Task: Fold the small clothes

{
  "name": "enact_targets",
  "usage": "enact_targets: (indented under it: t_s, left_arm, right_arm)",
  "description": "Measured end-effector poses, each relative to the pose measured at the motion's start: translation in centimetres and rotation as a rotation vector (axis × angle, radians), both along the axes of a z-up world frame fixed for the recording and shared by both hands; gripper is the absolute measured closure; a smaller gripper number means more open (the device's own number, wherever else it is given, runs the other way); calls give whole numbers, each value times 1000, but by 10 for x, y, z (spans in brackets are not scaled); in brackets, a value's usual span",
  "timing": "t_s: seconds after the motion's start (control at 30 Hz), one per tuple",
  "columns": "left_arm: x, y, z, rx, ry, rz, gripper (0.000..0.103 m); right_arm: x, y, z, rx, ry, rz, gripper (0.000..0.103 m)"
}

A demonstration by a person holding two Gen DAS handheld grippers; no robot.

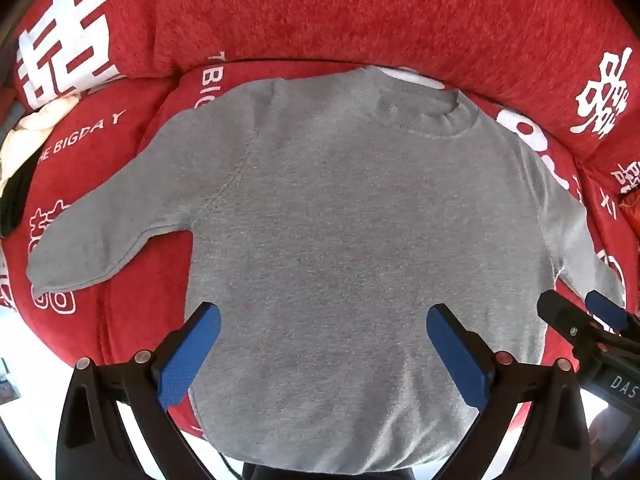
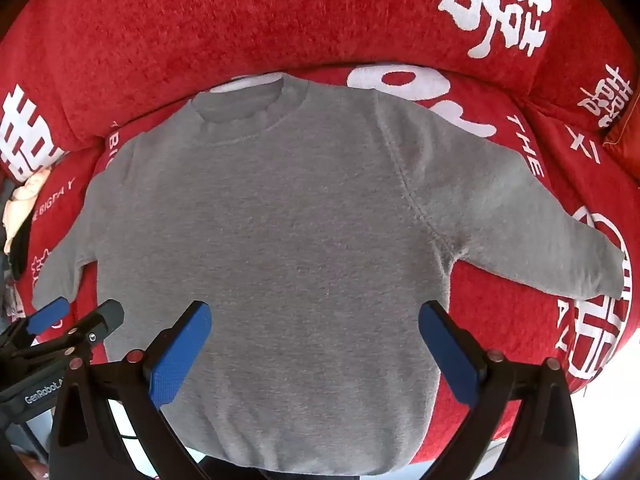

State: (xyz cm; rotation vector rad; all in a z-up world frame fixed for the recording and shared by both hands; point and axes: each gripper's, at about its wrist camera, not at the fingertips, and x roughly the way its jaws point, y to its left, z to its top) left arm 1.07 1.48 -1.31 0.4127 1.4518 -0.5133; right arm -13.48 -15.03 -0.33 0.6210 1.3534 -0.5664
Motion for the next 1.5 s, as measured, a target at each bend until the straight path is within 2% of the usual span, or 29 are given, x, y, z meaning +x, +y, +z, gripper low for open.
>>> enact_targets:
  t_s: [0.83,1.23,1.5]
  left_arm:
    - [7,4,7,-11,-34,15,0]
    - [9,6,7,-14,-45,21,0]
    - [11,9,3,-2,-37,35,0]
  right_arm:
    - [1,5,1,-1,-11,3,0]
    - [1,6,1,-32,4,4,0]
    - [1,5,0,-1,10,5,0]
